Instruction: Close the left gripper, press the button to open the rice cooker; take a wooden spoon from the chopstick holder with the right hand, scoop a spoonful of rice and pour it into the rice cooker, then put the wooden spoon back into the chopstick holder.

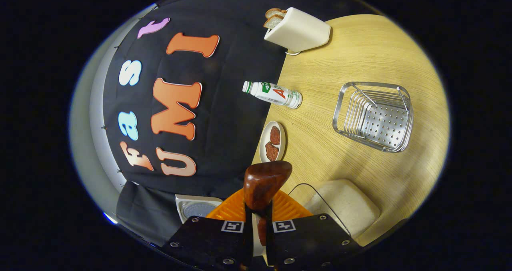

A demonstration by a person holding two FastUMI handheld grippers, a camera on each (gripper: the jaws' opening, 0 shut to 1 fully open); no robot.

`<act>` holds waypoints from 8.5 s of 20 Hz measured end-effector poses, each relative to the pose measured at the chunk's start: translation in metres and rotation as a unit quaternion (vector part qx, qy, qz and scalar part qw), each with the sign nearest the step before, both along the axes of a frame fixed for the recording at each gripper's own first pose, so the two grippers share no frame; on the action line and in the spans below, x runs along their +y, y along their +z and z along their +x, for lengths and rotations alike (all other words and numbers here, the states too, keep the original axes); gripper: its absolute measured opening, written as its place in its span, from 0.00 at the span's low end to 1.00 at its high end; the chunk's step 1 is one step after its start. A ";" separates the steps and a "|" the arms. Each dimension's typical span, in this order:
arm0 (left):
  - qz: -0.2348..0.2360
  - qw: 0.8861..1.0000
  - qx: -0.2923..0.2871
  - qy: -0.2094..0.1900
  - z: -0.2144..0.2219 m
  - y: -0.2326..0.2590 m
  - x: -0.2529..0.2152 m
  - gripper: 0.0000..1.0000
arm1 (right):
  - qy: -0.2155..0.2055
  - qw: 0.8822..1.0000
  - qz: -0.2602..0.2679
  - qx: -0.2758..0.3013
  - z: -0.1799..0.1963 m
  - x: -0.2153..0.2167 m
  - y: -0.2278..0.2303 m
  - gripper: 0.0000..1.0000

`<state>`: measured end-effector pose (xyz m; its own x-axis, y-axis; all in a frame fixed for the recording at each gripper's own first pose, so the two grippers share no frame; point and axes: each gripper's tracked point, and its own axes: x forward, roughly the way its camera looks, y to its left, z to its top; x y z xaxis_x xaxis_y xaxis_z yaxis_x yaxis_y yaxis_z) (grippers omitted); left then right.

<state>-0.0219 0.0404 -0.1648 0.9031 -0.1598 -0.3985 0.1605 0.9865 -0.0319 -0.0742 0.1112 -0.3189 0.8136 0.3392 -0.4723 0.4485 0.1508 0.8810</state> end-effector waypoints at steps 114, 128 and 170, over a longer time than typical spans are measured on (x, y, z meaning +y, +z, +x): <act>0.053 0.996 -0.035 0.062 -0.011 0.016 0.001 1.00 | 0.140 0.868 -0.459 -0.132 0.052 -0.066 0.085 0.12; 0.069 0.995 -0.037 0.056 -0.017 0.033 -0.025 1.00 | 0.105 0.882 -0.453 -0.074 0.029 -0.157 0.023 0.12; -0.028 0.991 -0.035 0.128 0.145 0.108 0.071 1.00 | 0.066 0.848 -0.521 -0.078 0.008 -0.217 0.109 0.95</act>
